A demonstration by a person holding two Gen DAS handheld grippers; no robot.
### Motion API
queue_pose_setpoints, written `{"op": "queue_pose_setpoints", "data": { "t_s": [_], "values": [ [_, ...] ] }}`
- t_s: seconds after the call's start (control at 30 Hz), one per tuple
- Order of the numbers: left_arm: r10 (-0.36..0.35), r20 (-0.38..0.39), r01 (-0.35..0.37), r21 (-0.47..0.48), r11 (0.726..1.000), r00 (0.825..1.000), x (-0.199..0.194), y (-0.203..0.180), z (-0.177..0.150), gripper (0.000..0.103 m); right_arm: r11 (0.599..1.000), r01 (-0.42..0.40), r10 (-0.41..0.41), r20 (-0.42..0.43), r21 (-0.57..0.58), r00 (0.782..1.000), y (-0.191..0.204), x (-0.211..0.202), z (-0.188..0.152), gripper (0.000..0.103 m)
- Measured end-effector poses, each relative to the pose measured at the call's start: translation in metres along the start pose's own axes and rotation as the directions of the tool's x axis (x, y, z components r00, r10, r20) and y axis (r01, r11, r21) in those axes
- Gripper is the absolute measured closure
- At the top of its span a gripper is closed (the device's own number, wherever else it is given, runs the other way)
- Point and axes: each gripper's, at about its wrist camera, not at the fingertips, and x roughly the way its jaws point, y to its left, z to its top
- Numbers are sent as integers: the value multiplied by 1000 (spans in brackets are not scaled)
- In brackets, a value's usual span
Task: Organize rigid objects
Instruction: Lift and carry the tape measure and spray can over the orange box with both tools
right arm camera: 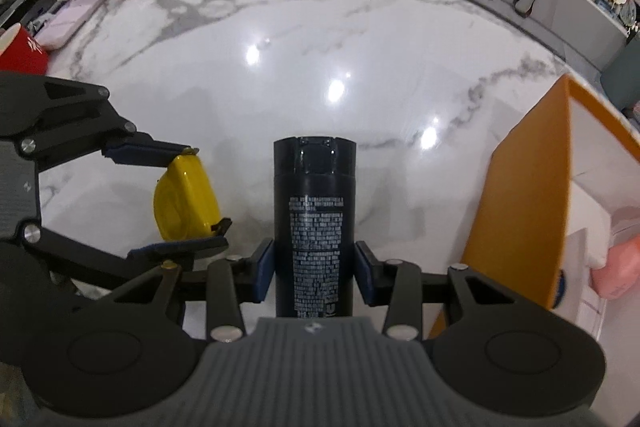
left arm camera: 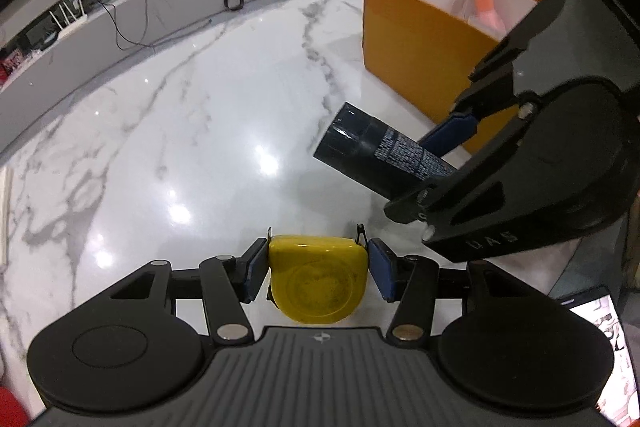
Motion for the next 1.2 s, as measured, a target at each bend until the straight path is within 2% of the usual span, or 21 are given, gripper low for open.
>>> {"op": "queue_pose_setpoints", "data": {
  "t_s": [0.37,0.53,0.73,0.97,1.2],
  "values": [
    [30,102,-30,-8,1000,994,-46,-7,22,42,999,40,-39,118,-3,992,-5,-64,4,62],
    [63,147,-62,-7,998,987,-66,-17,40,42,996,86,-85,181,0,980,-18,-105,4,62],
    [65,212,-74,37,997,975,-83,-44,69,42,988,152,-155,229,30,961,-43,-147,-7,62],
    [29,250,-58,111,992,968,-85,-85,95,42,977,198,-211,204,83,956,-78,-163,-40,62],
    [-15,223,-28,189,982,975,-62,-116,108,42,962,229,-249,133,150,959,-120,-150,-67,61]
  ]
}}
